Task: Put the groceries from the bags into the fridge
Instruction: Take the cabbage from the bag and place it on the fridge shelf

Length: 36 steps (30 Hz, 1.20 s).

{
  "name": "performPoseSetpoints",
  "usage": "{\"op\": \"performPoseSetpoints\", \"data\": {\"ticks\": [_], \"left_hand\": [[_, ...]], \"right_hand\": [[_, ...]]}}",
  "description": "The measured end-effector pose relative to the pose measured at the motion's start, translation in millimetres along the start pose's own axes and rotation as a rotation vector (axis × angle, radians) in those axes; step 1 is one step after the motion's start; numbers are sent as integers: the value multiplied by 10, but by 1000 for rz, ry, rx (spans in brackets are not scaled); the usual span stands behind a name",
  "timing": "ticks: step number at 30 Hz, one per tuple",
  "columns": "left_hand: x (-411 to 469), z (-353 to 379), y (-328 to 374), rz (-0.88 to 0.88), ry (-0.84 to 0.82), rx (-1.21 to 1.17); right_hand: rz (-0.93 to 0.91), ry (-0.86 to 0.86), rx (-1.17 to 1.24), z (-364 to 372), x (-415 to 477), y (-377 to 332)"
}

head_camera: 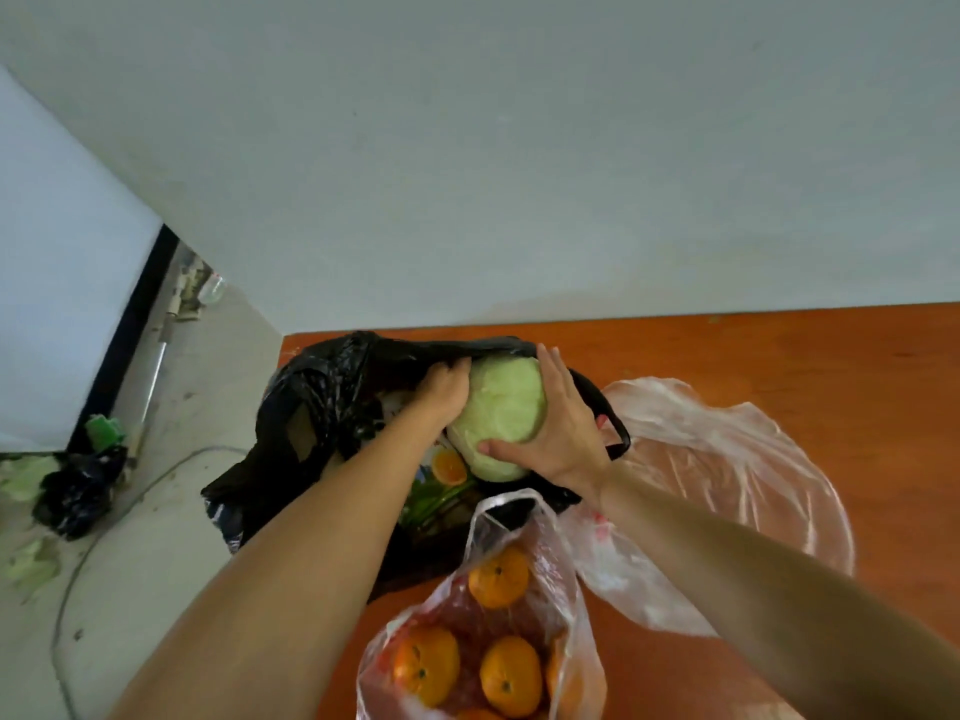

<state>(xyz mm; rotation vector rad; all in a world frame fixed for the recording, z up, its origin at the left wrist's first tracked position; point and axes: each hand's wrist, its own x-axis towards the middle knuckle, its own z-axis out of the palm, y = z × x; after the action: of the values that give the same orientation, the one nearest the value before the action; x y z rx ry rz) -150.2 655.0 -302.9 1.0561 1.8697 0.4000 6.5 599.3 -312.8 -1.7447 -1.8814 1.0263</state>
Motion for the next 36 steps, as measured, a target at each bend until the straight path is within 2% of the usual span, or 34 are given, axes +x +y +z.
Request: {"op": "performPoseSetpoints", "data": {"ticks": [6, 11, 15, 21, 26, 31, 36], "left_hand": [[-143, 29, 67, 25, -54, -221], [-414, -251, 239, 153, -49, -102], [-858, -587, 424, 406, 18, 25], [-1348, -1148, 361, 778, 103, 189], [-1648, -1502, 271, 934, 202, 371], [-1934, -1585, 288, 1078, 301, 364], [-2263, -1341, 427, 1232, 298, 316]], "right_hand": [[-20, 63, 24, -147, -117, -50], [-95, 175, 18, -413, -245, -375], [-166, 251, 63, -588, -386, -717], [-47, 366, 473, -578, -660, -1237], [-39, 393, 702, -533, -980, -1589], [-52, 447, 650, -670, -1285, -1837], [-123, 620, 401, -1006, -1749, -1807]]}}
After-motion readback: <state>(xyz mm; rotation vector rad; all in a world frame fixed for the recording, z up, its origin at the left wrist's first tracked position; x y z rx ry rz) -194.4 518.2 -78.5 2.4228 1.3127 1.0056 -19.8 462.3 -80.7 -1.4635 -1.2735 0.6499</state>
